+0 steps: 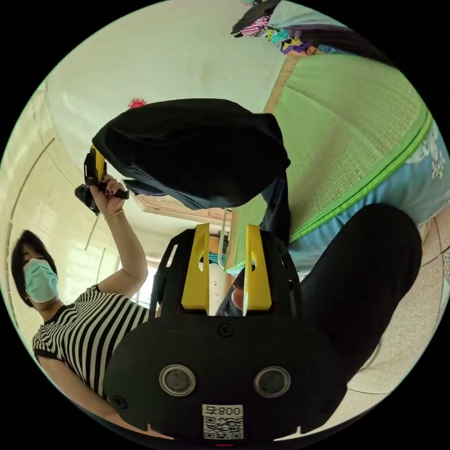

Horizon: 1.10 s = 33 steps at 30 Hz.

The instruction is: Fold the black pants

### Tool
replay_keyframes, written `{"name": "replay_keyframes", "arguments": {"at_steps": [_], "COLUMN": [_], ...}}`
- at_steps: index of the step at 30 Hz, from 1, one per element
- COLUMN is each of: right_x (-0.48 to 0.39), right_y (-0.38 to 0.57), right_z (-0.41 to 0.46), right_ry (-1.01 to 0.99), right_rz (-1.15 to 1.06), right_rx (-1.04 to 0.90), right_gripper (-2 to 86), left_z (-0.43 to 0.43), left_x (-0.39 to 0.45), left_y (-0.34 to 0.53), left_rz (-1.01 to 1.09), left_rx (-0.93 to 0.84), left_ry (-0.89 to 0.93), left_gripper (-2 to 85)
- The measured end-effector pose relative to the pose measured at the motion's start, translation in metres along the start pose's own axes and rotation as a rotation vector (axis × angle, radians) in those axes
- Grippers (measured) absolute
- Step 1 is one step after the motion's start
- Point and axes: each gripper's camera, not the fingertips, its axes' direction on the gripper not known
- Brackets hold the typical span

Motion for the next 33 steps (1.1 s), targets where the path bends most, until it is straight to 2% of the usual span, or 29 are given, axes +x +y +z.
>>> {"name": "replay_keyframes", "arguments": {"at_steps": [8,18,25,33], "right_x": [0.019,0.047,0.035,-0.050], "right_y": [-0.022,-0.031,-0.030,-0.044], "right_z": [-0.019,-0.049,-0.083,-0.175], "right_ry": [-0.272,-0.430,-0.361,-0.215], "right_rz": [0.029,0.082,0.022,-0.247], "right_rx": [0.113,0.227,0.314,0.534], "right_gripper": [11.5,6.2,0.9,0.2], "left_z": [-0.010,-0.044,-0.084,-0.167], "left_x": [0.017,0.010,-0.019,-0.074], "left_y": [-0.022,-0.034,-0.027,0.003], "left_rz": [0.002,-0.005,-0.034,-0.095], "left_rx": [0.000,0.008,0.015,0.087], "left_ry": [-0.007,-0.014,-0.045,0.006], "left_gripper": [1.6,1.3,1.5,1.6]}}
